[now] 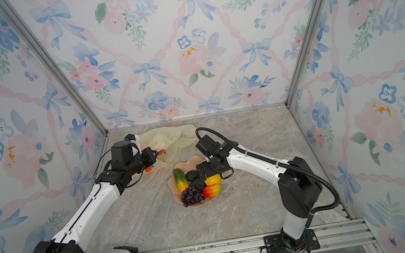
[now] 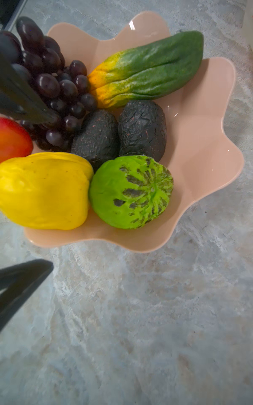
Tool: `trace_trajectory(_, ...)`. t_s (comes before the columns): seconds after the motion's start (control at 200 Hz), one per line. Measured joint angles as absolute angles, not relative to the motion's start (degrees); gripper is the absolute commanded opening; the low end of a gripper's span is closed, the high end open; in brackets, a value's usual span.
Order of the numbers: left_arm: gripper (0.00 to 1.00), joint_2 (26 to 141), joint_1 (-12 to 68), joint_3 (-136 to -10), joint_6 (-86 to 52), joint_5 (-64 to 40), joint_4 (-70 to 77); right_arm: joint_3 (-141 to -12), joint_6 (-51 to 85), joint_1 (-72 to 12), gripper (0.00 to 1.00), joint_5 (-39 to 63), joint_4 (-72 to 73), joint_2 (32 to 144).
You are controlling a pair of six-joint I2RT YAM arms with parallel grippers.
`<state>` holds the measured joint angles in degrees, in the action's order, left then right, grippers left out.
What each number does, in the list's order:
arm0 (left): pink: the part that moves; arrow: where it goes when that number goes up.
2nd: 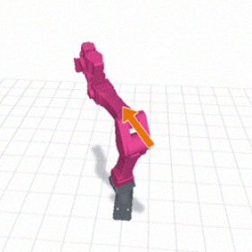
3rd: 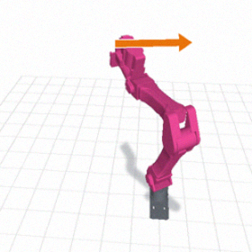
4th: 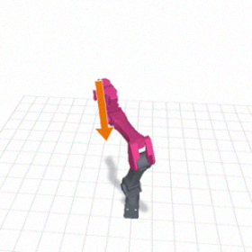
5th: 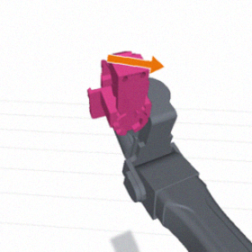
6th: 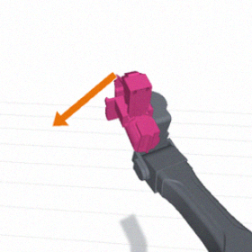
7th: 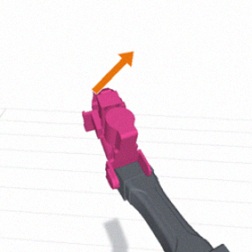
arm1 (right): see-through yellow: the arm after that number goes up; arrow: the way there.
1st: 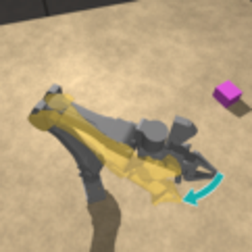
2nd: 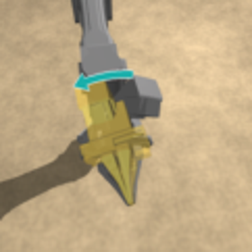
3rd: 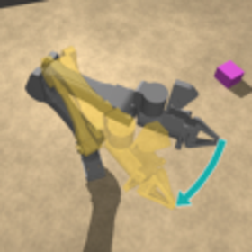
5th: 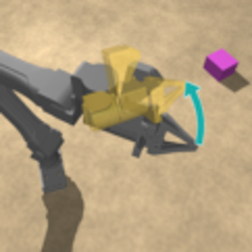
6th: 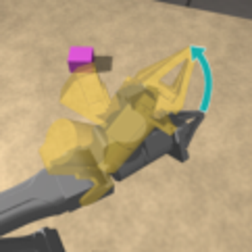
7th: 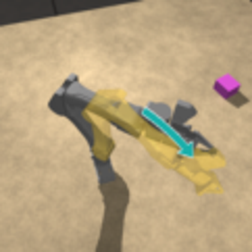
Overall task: Place the fruits into the plastic bag
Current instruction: Pick up the fruit from the plate.
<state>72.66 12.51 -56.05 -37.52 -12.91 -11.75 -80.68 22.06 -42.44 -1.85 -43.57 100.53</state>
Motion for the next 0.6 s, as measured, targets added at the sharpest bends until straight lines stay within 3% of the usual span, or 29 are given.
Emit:
trace_trajectory(0.285,0.0,71.3,12.7,-56.1,-37.5,-13.9,-10.3,-89.4,19.9,-42.9,0.99,-2.9,-45.1,109.3)
trace_trajectory(0.6,0.0,71.3,12.7,-55.2,-37.5,-15.4,-8.1,-94.5,18.4,-43.0,0.9,-4.6,-47.6,114.6)
